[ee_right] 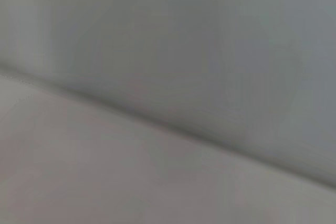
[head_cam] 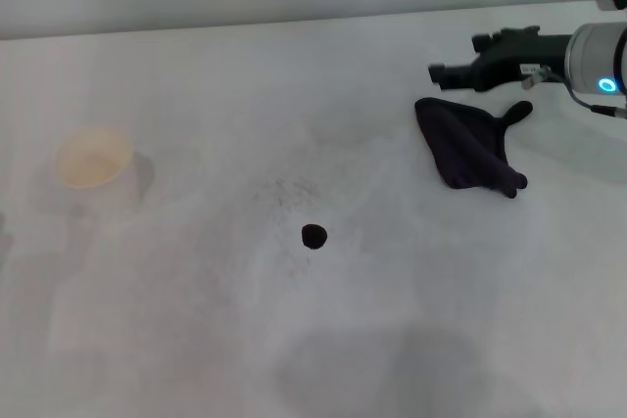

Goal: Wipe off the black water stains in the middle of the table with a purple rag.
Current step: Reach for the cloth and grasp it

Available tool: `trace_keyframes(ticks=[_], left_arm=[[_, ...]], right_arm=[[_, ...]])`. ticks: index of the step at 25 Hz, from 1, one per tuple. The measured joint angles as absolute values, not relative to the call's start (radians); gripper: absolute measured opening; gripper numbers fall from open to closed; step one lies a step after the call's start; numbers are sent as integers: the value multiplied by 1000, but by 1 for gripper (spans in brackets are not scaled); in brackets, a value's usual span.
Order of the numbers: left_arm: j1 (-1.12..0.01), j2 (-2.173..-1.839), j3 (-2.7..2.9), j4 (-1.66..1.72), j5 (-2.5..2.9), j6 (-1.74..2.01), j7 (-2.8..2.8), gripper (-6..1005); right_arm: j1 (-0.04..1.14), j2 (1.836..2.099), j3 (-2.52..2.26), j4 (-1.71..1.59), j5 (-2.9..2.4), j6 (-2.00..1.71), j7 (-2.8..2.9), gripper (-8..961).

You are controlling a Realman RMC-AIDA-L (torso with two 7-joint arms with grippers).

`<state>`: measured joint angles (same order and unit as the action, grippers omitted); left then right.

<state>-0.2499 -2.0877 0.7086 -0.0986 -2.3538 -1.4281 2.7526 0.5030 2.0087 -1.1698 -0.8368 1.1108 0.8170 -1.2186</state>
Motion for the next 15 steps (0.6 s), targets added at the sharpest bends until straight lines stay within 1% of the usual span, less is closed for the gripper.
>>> trace_keyframes(ticks=[4,15], left_arm=[[-259,-2088,709,-98,-2374,-1425,2748,890],[-285,-2086,709,-98,-2395,-1381,2745,890]], right_arm=[[506,2013,-1255,-959,830,876,-960,798],[495,2013,-1307,-997,716,975,-912,795]])
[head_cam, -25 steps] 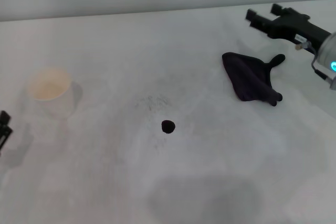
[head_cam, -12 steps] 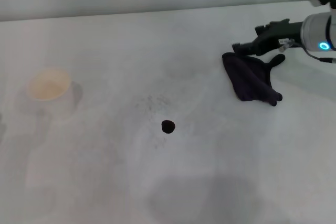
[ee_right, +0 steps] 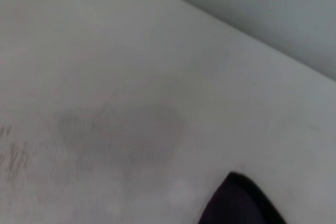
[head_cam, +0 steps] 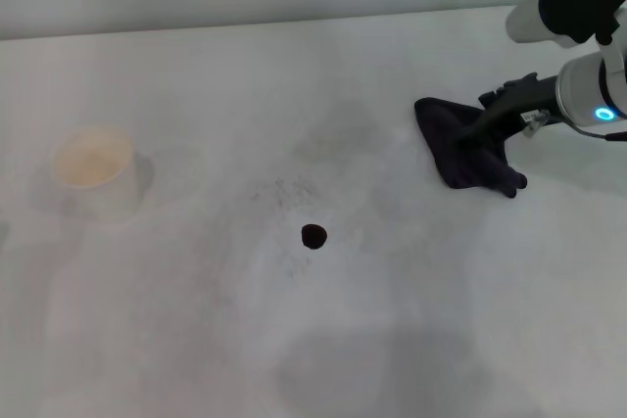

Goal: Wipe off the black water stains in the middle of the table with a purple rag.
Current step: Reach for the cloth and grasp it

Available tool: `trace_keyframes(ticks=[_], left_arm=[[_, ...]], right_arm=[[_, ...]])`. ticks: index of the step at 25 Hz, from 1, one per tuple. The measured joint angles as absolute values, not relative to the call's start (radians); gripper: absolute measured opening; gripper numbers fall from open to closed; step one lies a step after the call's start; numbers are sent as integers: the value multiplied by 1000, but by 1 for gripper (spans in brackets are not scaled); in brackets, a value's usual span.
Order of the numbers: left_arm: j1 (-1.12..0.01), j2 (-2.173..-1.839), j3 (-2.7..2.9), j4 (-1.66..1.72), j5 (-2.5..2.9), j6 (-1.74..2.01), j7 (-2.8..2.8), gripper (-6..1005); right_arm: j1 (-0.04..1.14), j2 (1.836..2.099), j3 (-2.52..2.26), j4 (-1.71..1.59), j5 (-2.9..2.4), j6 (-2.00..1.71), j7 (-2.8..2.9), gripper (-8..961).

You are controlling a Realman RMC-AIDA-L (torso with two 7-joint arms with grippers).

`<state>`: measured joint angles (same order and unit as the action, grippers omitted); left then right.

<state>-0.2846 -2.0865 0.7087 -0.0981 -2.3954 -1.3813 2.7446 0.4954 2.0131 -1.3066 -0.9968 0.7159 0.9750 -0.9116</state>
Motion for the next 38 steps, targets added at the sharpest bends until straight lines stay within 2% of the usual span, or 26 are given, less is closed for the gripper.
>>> trace_keyframes(ticks=[23,28,38], left_arm=[[-312,-2085,709,-98,-2396,-1376,2744,890],[-315,-2085,709,-98,-2396,-1376,2744,890],[-315,-2083,709,-97,-2396,-1376,2744,890]], right_arm=[[524,2012,-1303,-917,701,982,-909,781],[547,2012,-1302,-882,685,978,-908,599],[584,2011,-1303,-845,625,971,-845,401]])
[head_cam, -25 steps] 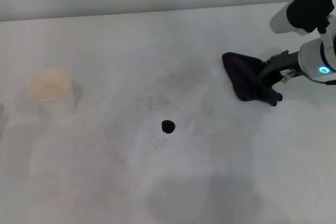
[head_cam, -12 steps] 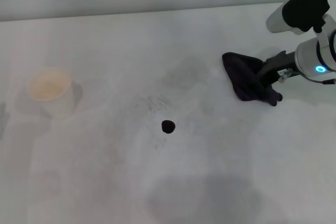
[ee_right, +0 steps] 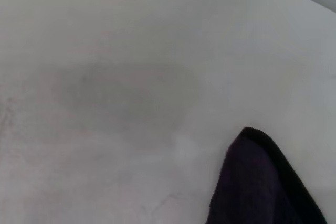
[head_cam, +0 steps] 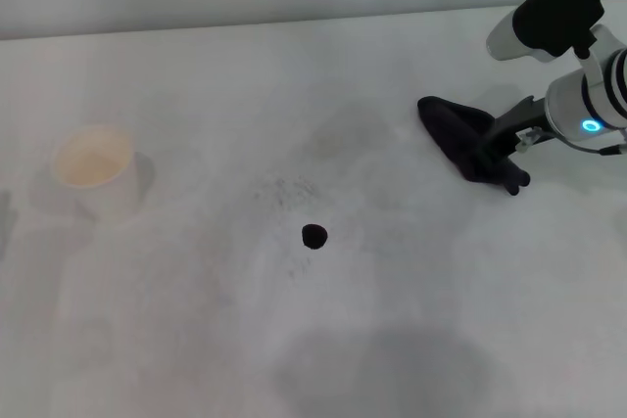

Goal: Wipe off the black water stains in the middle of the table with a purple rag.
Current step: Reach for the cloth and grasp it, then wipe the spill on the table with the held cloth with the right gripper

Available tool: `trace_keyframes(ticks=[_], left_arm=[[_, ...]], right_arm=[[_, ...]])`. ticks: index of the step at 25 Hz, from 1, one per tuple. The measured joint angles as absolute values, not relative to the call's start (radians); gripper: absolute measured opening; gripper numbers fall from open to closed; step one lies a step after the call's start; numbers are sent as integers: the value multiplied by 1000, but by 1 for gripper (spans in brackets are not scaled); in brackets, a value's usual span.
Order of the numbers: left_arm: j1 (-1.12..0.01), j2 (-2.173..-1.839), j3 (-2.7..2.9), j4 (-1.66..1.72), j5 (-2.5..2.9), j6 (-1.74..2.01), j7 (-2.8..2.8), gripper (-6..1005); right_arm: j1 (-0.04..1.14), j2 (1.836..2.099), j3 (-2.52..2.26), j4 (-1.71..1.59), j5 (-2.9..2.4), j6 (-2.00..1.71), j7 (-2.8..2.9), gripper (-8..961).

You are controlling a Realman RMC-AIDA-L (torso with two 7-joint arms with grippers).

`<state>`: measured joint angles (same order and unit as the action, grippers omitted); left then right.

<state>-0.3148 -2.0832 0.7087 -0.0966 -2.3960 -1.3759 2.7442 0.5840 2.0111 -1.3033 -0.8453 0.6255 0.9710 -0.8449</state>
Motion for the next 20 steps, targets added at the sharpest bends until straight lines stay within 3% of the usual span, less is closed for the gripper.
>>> trace_keyframes(ticks=[1,4,9,20], left_arm=[[-315,-2083,709,-97,-2396,-1376,2744,890],[-314,-2083,709,-97,-2396,-1376,2744,891],[-314,-2083,709,-96,-2399,-1376,2744,891],[-320,-2083,709,-95,-2413,-1376,2744,891]], right_arm=[[584,2011,-1303,-847,621,972,-842,381],[584,2011,-1302,-850,617,976,-835,178],[580,2014,-1312,-908,644,1047,-841,125],[607,2020,-1589,-1007,916,1196,-986,126]])
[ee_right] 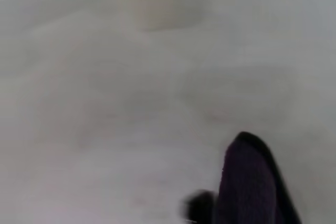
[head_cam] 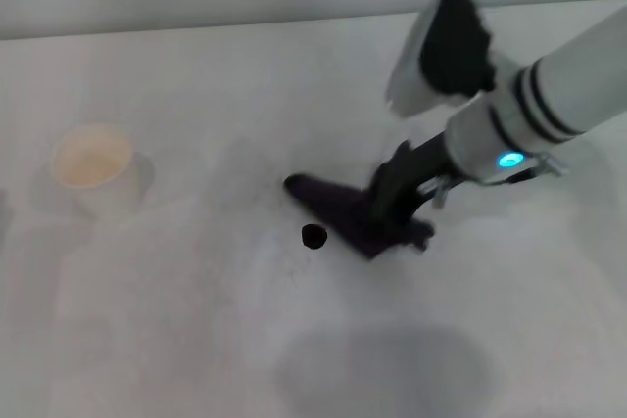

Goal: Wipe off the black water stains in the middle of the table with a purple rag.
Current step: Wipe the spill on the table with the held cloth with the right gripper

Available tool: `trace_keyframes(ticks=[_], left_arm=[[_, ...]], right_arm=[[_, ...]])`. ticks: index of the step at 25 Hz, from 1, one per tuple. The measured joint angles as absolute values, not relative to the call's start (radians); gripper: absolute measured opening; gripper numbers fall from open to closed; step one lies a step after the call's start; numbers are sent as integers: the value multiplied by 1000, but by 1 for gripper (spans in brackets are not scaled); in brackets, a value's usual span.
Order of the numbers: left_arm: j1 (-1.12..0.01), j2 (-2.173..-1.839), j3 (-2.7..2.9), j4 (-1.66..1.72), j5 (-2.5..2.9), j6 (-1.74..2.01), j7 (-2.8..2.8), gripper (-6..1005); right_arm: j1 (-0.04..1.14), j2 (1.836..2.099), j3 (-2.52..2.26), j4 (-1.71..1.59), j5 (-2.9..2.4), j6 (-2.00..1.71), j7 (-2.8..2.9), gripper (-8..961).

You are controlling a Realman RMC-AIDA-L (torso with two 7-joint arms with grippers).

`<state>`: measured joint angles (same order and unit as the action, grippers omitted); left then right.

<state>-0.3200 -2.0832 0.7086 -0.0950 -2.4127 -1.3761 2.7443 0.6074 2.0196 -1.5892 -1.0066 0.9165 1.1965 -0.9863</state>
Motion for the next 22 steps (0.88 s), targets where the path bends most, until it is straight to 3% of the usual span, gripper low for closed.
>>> trace_keyframes(ticks=[22], left_arm=[[-328,-2083,688,-95,-2414,-1376,2744,891]], right_arm=[[663,2023,-1830,-917,1021,991,-993,123]])
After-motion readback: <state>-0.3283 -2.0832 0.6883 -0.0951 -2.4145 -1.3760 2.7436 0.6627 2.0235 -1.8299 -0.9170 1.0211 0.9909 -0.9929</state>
